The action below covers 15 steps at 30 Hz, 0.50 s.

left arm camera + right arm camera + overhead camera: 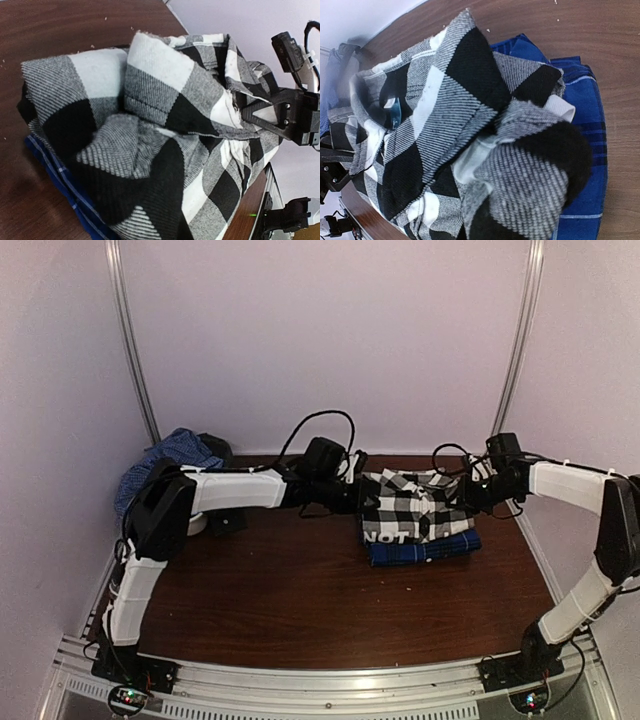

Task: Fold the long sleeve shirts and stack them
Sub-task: Place the square-folded shirt on the square-folded shirt.

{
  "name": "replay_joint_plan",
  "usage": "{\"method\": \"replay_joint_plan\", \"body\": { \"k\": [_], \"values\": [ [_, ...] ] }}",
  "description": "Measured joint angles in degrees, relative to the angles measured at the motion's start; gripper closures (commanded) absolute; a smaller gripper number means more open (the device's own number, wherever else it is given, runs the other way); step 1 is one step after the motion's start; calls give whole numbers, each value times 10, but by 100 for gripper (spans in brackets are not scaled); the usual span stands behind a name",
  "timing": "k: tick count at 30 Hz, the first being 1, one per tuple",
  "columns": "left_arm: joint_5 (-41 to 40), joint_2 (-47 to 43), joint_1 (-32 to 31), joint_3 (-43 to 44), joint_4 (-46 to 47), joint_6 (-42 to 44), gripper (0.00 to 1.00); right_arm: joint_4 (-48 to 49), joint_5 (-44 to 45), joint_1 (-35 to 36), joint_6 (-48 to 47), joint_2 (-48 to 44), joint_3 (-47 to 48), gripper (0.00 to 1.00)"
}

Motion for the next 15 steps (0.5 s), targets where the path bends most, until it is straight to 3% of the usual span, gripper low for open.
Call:
{"method": "replay_joint_plan", "body": {
  "k": [4, 7, 15],
  "values": [
    [19, 40, 0, 3, 10, -13, 100, -2, -9, -11, -18, 42, 0, 100],
    [33, 60, 0, 3, 22, -22, 98, 1, -10, -17, -29, 78, 0, 91],
    [53, 74, 3, 3, 41, -28, 61, -7, 20, -26, -51, 104, 9, 56]
  ]
}}
